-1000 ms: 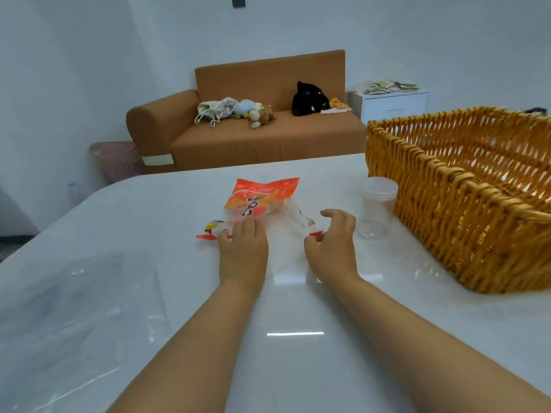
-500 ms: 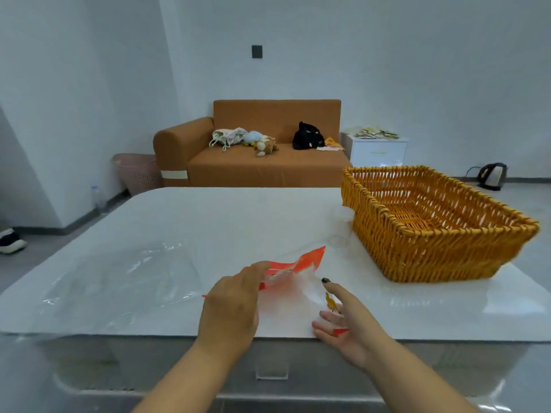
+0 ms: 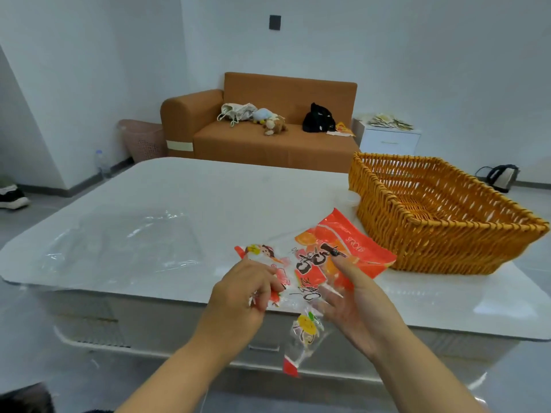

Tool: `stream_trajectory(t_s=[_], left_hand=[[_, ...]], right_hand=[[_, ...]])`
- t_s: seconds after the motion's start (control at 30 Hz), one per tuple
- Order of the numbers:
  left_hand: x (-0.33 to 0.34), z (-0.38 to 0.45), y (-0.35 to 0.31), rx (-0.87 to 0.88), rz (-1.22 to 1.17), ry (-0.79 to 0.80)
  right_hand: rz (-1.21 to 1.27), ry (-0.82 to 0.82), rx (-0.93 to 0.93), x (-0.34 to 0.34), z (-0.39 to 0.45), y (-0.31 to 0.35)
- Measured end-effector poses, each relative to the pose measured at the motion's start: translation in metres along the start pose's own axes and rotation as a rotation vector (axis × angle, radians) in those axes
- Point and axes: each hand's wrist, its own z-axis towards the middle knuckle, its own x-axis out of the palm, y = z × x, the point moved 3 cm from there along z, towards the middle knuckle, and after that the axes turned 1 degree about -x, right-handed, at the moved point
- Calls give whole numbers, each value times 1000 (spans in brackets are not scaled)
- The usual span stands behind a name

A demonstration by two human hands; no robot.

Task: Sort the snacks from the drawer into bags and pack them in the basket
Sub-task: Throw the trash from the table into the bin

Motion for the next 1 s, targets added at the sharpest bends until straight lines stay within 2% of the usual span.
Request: stream_trajectory(t_s=[0.1, 0.2, 0.27, 0.33, 0.4, 0.47, 0.6, 0.7, 0.77, 0.8, 0.83, 0.93, 1.0], left_hand=[[7, -5, 2, -65, -9, 123], [6, -5, 8, -316, -122, 199], [4, 0, 15, -599, -367, 139], [3, 8, 20, -889, -777, 35], [5, 13, 21, -1034, -1126, 0], [11, 15, 16, -1093, -1184, 68], [21, 13, 19, -1150, -1083, -11], [18, 13, 24, -1159, -963, -29], [17, 14, 25, -1146, -965, -18], [16, 16, 24, -1142, -999, -23], [14, 16, 23, -1140, -1036, -21], [11, 14, 25, -1117, -1018, 64], [9, 12, 26, -1109, -951, 117]], right_hand=[[-52, -113, -14, -14, 8, -3], [-61, -165, -58, -25, 12, 9], [-67, -153, -103, -27, 14, 18], [-84, -135, -118, -26, 14, 19], [-116, -131, -123, -23, 13, 16], [-149, -112, -145, -15, 13, 11], [-322, -64, -277, -3, 14, 6], [-694, -54, -617, 2, 14, 9], [-996, 5, -896, 8, 9, 10], [-1147, 46, -956, 10, 7, 7], [-1312, 74, -961, 11, 6, 3], [-1774, 128, -824, 13, 8, -14], [-1809, 230, -807, 19, 6, -22]])
